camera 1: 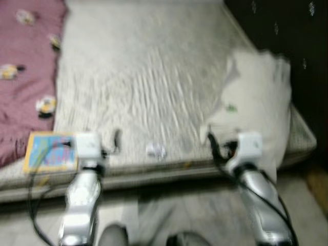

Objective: Clean up the room

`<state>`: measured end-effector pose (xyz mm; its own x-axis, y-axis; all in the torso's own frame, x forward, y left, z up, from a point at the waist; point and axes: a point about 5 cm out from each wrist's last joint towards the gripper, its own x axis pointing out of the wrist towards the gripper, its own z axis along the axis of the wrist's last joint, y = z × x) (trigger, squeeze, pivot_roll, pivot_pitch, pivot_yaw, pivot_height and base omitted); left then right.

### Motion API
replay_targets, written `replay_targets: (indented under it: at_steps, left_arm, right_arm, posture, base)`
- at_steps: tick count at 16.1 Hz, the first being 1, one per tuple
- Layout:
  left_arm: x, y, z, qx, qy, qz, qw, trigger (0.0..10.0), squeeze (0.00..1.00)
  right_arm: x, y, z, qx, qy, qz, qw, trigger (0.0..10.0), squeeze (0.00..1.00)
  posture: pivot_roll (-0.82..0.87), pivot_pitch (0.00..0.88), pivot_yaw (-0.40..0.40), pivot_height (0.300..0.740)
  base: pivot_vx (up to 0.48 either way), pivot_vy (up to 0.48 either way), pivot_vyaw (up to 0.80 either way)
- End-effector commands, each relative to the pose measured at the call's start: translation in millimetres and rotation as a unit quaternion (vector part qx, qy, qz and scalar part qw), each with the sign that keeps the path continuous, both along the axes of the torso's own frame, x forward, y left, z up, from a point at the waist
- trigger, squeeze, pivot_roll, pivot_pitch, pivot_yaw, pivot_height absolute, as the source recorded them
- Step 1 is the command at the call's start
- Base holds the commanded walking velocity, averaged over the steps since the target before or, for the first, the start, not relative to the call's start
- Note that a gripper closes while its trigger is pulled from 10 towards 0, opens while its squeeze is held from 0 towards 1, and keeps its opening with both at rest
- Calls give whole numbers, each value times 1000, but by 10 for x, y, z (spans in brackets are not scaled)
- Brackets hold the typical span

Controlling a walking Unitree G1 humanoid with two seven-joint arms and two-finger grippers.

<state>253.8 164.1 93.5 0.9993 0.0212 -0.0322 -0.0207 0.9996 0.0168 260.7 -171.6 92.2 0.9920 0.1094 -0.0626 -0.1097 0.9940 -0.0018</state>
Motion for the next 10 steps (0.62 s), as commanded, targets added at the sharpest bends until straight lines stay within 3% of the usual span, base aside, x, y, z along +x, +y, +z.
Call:
replay_targets:
  at_steps: [1,8,10]
  left_arm:
    - [-30,118,-15,6,5,16,1000,10000,0]
    - [-43,86,-19,-2,5,5,1000,10000,0]
    - [-39,93,-27,-2,8,13,1000,10000,0]
  right_arm:
    - [23,78,49,8,-10,11,1000,10000,0]
    - [20,76,47,7,-9,12,1000,10000,0]
    - [19,76,47,8,-9,12,1000,10000,0]
  posture:
    - [-9,165,-81,740]
    - [-7,164,-80,740]
    - [-7,162,-81,740]
  base:
    - [274,0,0]
    - [356,0,0]
    - [0,0,0]
